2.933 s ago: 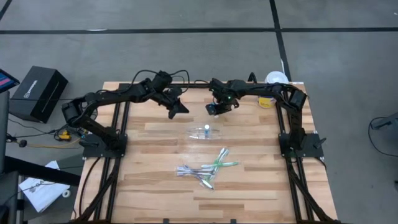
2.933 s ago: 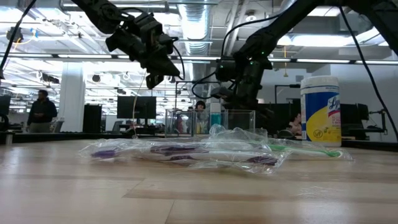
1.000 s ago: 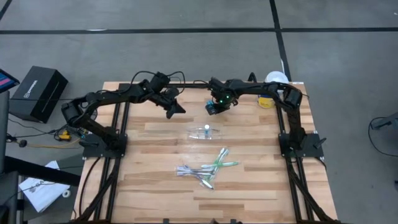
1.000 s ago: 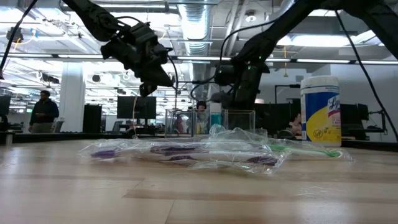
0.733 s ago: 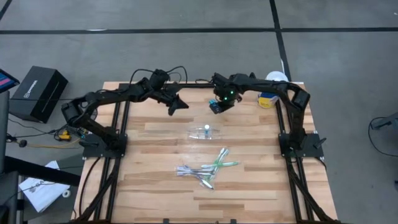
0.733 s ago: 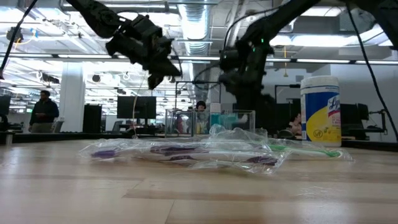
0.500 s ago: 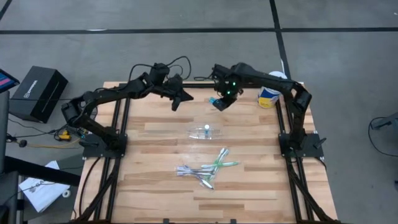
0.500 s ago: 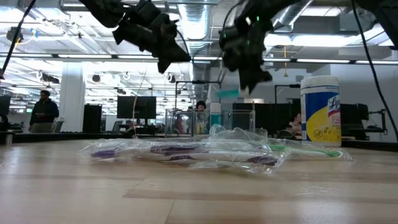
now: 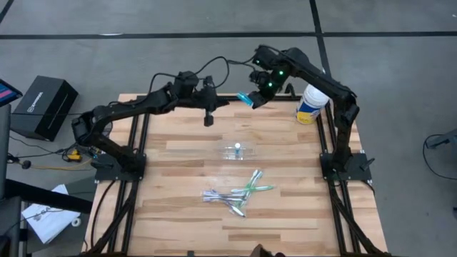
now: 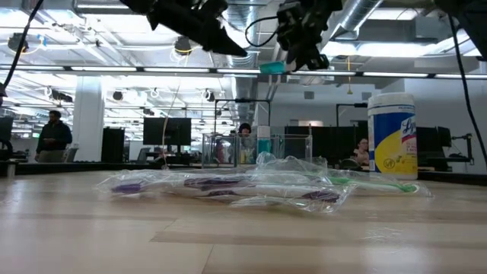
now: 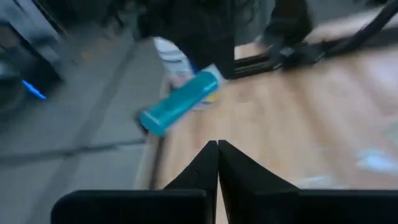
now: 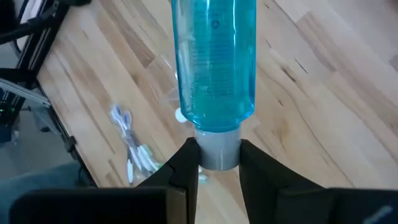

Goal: Pick & Place toothbrushing station
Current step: Put the blue mouthwash bottle into the transparent organizer

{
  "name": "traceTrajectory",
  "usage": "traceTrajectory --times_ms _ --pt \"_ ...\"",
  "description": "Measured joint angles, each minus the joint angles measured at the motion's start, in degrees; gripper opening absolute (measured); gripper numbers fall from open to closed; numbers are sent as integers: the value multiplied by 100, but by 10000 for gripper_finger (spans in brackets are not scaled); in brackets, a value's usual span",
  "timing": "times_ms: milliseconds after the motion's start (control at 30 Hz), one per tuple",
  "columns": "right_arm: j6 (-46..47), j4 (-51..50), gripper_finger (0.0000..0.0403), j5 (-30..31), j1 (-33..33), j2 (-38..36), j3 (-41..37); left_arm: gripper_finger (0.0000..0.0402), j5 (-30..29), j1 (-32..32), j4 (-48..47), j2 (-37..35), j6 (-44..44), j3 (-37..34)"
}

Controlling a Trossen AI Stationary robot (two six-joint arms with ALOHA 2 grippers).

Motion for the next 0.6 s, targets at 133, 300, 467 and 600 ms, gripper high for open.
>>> traceTrajectory --times_ms 133,300,467,600 --pt "2 -135 79 -5 -24 2 39 32 -1460 -263 3 0 1377 263" --pt "-2 -157 80 -47 -5 9 39 91 -1965 -296 -82 0 1641 499" --pt "-2 -136 81 -153 -12 9 39 158 -1997 -296 -229 0 1166 781" --pt "-2 -122 81 -168 -80 9 39 197 -2002 -330 -321 0 1113 792"
